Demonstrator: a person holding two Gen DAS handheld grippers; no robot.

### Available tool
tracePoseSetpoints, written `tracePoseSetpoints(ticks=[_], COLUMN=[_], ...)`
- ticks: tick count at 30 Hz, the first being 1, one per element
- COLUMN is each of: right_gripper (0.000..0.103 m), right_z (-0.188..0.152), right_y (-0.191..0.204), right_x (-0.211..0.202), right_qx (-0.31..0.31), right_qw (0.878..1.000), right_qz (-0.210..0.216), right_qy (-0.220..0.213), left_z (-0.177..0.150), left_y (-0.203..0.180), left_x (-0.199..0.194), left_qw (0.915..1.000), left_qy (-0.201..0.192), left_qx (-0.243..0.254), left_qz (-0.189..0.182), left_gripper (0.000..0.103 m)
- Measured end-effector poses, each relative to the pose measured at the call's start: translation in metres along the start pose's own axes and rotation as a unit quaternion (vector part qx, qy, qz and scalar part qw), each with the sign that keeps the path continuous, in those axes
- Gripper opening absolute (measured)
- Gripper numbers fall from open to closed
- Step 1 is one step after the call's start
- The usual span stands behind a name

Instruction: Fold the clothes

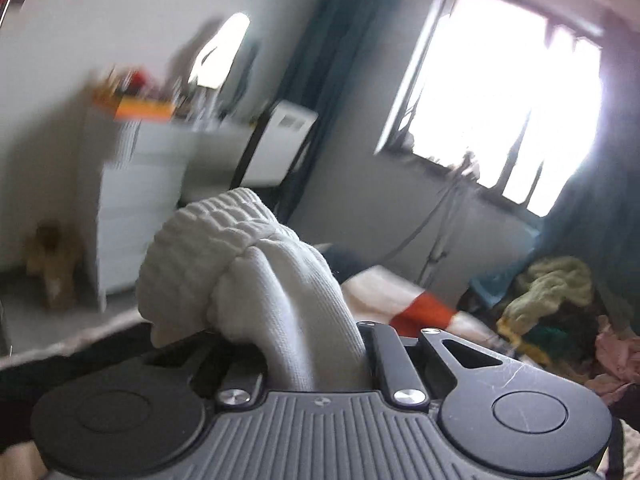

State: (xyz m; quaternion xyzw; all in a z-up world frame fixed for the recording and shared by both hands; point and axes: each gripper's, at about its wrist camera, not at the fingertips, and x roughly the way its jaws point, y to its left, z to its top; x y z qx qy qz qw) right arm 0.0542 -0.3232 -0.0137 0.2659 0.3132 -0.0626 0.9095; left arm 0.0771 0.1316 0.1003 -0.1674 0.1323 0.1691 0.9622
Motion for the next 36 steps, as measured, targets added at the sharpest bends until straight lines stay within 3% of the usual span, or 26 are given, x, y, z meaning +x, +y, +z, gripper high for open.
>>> tracePoseSetpoints(ticks=[5, 8, 13, 16, 20, 23, 24, 26, 30, 32, 34, 36], right_gripper=[0.044, 0.044, 0.044, 0.044, 0.044, 0.044, 0.044, 0.044, 0.048, 0.073, 0.083, 0.083], right_z=[0.022, 0.033, 0.035, 0.035, 0.036, 0.037, 0.037, 0.037, 0.037, 0.035, 0.032, 0.03], right_y=[-0.036, -0.056, -0.079, -0.093, -0.112, -0.125, -0.127, -0.129, -0.121, -0.112, -0.104, -0.095], right_x=[-0.038, -0.051, -0.05, -0.05, -0.049, -0.048, -0.045, -0.04, -0.031, -0.026, -0.021, -0.016], right_qx=[0.076, 0.102, 0.13, 0.147, 0.169, 0.185, 0.19, 0.199, 0.194, 0.184, 0.173, 0.162], right_qw=[0.995, 0.99, 0.985, 0.981, 0.975, 0.97, 0.97, 0.97, 0.974, 0.978, 0.98, 0.982], right_qz=[0.018, 0.014, -0.001, -0.01, -0.022, -0.029, -0.028, -0.023, 0.013, 0.037, 0.061, 0.084], right_qy=[-0.059, -0.091, -0.113, -0.127, -0.145, -0.154, -0.149, -0.141, -0.116, -0.095, -0.073, -0.051], left_z=[-0.007, -0.039, -0.146, -0.221, -0.295, -0.316, -0.317, -0.311, -0.297, -0.287, -0.277, -0.262], left_y=[-0.123, -0.194, -0.292, -0.324, -0.35, -0.353, -0.355, -0.355, -0.342, -0.325, -0.308, -0.291], left_x=[-0.048, -0.081, -0.11, -0.116, -0.098, -0.1, -0.101, -0.099, -0.091, -0.083, -0.077, -0.07], left_qw=[0.9932, 0.9844, 0.9564, 0.9416, 0.923, 0.9152, 0.9138, 0.9157, 0.9112, 0.9064, 0.902, 0.8985], left_qy=[-0.08, -0.109, -0.125, -0.099, -0.03, -0.033, -0.033, -0.021, 0.008, 0.032, 0.055, 0.077], left_qx=[0.062, 0.102, 0.214, 0.271, 0.341, 0.363, 0.366, 0.363, 0.374, 0.38, 0.384, 0.383], left_qz=[-0.058, -0.093, -0.154, -0.173, -0.176, -0.173, -0.173, -0.172, -0.174, -0.181, -0.189, -0.2], left_gripper=[0.011, 0.011, 0.013, 0.013, 0.013, 0.017, 0.021, 0.039, 0.08, 0.085, 0.085, 0.086])
